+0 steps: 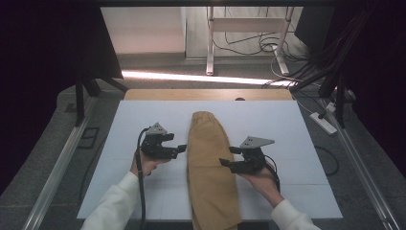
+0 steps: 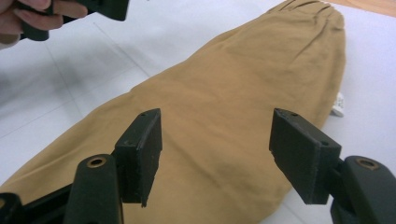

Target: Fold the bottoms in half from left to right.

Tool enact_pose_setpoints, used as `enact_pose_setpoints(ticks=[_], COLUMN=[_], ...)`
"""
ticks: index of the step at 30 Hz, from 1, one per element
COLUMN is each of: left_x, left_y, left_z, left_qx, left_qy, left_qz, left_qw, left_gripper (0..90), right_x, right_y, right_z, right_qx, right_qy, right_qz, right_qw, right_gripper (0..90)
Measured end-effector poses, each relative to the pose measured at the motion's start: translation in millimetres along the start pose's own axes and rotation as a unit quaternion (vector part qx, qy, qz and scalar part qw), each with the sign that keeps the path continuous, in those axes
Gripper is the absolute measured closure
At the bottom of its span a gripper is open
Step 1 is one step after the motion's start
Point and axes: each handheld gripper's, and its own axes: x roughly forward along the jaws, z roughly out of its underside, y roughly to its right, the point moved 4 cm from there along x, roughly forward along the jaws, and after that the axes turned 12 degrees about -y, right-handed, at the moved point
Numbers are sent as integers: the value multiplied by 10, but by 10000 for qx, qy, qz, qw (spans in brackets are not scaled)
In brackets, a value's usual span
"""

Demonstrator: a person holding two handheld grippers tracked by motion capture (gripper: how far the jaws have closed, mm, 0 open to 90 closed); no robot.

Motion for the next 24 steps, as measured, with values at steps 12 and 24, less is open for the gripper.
enact_pose_setpoints(ticks=[12, 24], left_x=[19, -12], left_y=[7, -33], left_z=[-11, -1], left_qx=[11, -30], left_qy=[-22, 1], left_qz=[-6, -67], left_qw=[10000, 10000], left_gripper=[247, 244], right_x=[9, 29], right_y=[111, 176], right_z=[-31, -35], right_qx=[46, 92], right_qy=[-21, -68], right_qz=[79, 100], right_qw=[10000, 9999], right_gripper=[355, 355])
